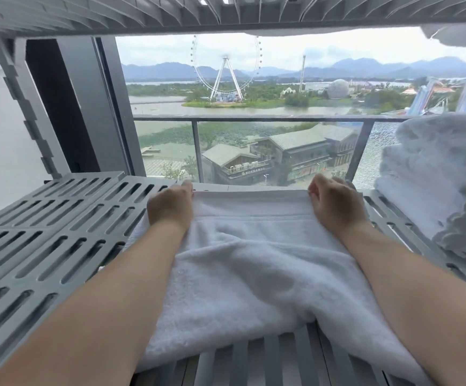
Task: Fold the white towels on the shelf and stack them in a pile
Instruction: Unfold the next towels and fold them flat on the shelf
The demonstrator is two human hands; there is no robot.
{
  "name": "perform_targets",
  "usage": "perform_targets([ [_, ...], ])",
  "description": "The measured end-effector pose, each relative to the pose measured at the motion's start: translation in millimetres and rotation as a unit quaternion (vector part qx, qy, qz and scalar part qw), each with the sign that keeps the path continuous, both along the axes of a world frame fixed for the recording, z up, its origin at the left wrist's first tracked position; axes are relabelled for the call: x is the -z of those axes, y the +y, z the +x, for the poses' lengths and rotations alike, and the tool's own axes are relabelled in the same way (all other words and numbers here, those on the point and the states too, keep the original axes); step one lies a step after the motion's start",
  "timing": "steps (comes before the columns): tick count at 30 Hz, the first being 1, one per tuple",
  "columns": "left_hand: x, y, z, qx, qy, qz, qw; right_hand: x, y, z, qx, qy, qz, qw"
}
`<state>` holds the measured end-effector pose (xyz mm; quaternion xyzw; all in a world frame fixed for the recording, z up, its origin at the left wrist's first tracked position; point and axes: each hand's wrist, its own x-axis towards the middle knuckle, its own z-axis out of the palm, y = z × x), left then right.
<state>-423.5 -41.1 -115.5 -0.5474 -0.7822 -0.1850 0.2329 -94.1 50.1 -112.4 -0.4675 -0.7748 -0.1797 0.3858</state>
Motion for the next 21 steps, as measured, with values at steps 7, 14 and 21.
perform_targets([
  [7, -10.5, 17.0, -4.5, -0.011, 0.022, -0.103, 0.994, 11.6, 16.7, -0.5, -0.011, -0.050, -0.227, 0.973],
  [14, -0.3, 20.7, -7.0, -0.018, 0.055, -0.049, 0.997, 6.6, 25.1, -6.4, -0.003, -0.043, -0.239, 0.970],
  [21, -7.6, 18.6, 2.2, -0.047, 0.117, -0.097, 0.987, 7.5, 19.8, -6.0, 0.063, -0.075, -0.095, 0.991],
])
